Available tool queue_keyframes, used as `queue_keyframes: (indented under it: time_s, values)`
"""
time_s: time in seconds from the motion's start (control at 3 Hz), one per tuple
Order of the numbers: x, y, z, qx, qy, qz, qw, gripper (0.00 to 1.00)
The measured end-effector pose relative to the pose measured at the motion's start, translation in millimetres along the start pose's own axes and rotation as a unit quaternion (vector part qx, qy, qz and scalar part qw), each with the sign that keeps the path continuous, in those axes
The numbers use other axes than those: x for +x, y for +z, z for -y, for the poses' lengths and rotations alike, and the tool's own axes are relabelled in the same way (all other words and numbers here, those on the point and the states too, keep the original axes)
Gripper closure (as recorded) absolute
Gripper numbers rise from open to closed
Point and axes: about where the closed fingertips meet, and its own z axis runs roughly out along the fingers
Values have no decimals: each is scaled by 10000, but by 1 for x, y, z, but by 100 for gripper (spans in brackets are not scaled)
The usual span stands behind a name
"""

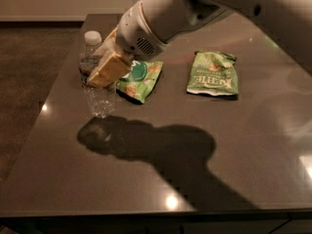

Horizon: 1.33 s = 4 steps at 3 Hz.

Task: Move water bottle near green rice chip bag

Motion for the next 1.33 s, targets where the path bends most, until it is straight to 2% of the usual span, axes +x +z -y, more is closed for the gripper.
queue_keyframes:
  time_s: [0.67,1.0,1.33]
  values:
    - [24,17,24,23,-55,-275,9996,100]
    - [34,19,34,24,16,-355,9994,82]
    - [41,16,45,85,112,-423,9990,58]
